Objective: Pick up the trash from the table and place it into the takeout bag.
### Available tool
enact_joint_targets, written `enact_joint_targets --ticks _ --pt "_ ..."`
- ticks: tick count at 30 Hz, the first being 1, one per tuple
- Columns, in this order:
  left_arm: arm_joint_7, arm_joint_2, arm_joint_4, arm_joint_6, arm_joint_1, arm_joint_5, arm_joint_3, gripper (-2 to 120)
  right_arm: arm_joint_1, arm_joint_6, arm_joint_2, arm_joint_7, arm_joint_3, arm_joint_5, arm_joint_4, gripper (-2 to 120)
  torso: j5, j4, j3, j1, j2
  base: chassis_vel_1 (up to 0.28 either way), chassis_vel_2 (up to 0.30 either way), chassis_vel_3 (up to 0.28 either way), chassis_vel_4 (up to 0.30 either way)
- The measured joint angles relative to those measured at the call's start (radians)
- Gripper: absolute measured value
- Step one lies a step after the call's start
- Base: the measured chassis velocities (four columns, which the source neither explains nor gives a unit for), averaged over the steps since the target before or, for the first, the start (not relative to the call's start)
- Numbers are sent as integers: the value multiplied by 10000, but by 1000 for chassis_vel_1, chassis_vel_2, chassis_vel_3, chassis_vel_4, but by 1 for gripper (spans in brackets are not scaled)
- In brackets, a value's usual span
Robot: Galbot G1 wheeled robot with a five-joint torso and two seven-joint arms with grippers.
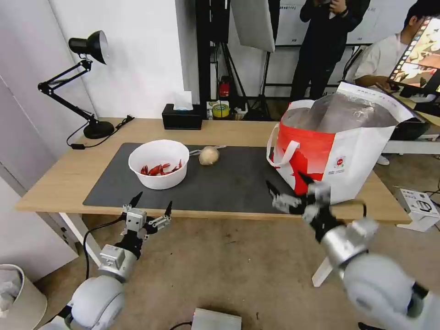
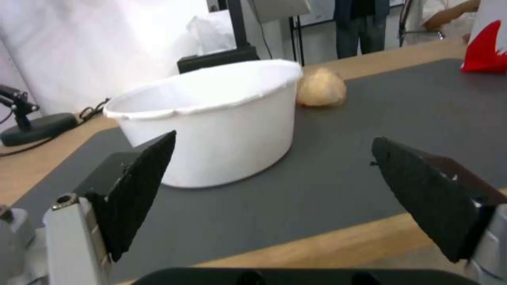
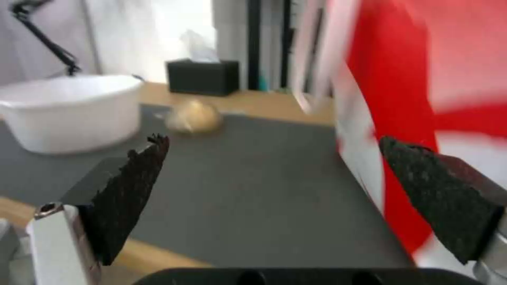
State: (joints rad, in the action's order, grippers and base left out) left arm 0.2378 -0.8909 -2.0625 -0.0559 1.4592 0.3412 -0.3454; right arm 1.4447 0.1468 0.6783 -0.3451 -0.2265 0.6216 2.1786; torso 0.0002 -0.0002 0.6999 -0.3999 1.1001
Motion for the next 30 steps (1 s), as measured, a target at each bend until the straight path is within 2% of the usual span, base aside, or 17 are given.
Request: enact_joint_targets --ticks 7,21,25,28,29,30 --pt "-11 32 105 1 92 -9 -48 100 471 856 444 -87 98 -586 -1104 100 -3 2 0 0 0 0 0 0 0" --pt "-12 -90 171 3 177 -99 -27 100 240 1030 536 -46 305 -295 -1480 100 -2 -1 0 -1 0 0 0 0 0" --pt "-9 -100 99 3 246 -103 -96 100 -582 992 403 325 664 410 -1181 100 -3 1 0 -1 -1 0 0 0 0" --pt "-1 -100 -12 -3 360 -105 -213 100 -2125 521 379 624 1385 1130 -1247 100 -5 -1 1 -1 0 0 0 0 0" --pt "-1 -100 -12 -3 360 -105 -213 100 -2125 521 379 624 1385 1130 -1247 100 -5 -1 1 -1 0 0 0 0 0" --pt "0 -108 -69 -6 448 -112 -296 100 -2923 296 407 657 1884 1443 -1414 100 -2 -2 1 -1 -1 0 0 0 0"
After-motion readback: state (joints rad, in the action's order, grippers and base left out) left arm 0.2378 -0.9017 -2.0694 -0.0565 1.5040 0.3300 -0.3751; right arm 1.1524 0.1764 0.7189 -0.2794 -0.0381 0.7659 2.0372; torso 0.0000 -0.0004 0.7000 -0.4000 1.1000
